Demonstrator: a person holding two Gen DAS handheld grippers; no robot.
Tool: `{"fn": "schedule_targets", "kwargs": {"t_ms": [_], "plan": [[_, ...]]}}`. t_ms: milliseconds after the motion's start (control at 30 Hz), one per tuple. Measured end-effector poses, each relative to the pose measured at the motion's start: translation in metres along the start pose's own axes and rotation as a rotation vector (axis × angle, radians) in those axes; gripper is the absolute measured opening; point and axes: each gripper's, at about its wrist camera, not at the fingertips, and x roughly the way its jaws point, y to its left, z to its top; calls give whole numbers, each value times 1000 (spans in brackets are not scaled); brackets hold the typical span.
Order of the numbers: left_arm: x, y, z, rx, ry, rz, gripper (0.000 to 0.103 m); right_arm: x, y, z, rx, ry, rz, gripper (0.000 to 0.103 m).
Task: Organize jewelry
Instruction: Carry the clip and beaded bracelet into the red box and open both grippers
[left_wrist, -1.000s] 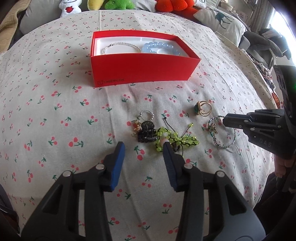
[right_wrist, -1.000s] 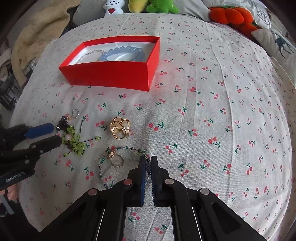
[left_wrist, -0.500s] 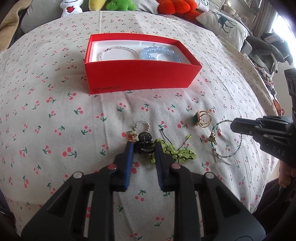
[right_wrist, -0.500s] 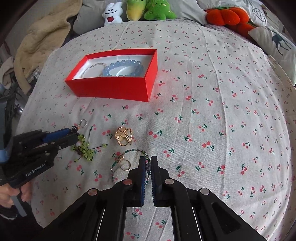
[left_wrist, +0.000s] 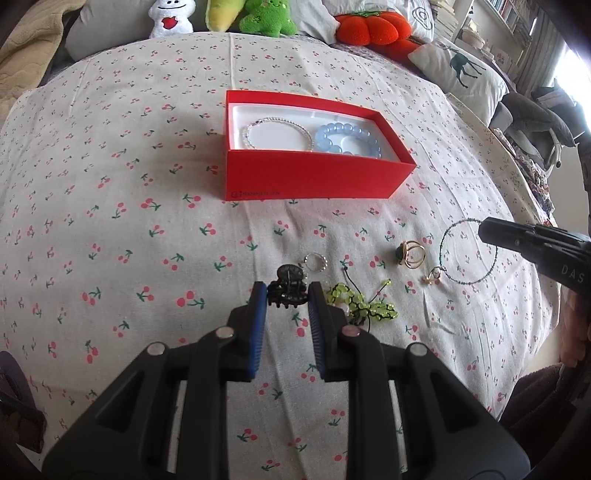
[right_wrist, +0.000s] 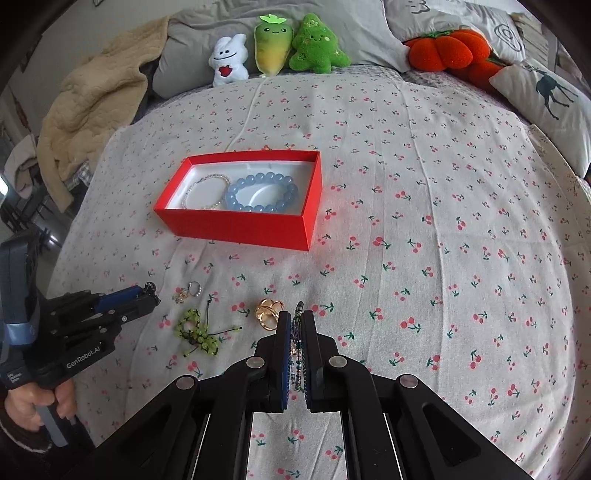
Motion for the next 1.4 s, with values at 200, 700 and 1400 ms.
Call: {"fn": "schedule_targets", "kwargs": {"t_ms": [200, 700, 1400], "plan": [[-12, 8, 16, -29, -36, -9, 25, -10, 11, 20, 8, -41, 27, 5], [-3, 13, 71, -60, -123, -71, 25, 0, 36, 88, 57, -155, 111, 5], [54, 7, 100, -30, -109, -27, 25, 84, 3, 110, 120, -94, 93, 6]]}}
